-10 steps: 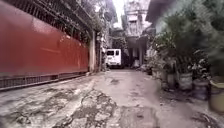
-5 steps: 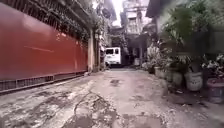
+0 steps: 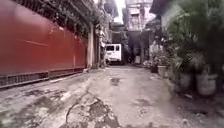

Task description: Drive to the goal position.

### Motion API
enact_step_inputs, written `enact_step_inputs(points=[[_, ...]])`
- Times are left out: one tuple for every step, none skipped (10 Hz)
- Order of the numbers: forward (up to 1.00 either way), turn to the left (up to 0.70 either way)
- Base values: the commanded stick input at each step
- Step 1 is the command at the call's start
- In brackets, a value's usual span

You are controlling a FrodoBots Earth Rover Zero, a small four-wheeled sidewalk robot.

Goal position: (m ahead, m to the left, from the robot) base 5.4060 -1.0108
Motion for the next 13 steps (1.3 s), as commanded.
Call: enact_step_inputs(points=[[0.5,0.0],[0.5,0.0],[0.5,0.0],[0.5,0.12],[0.5,0.27],[0.5,0.24],[0.5,0.17],[0.5,0.11],[0.5,0.04],[0.5,0.0],[0.5,0.0],[0.5,0.0],[0.5,0.0]])
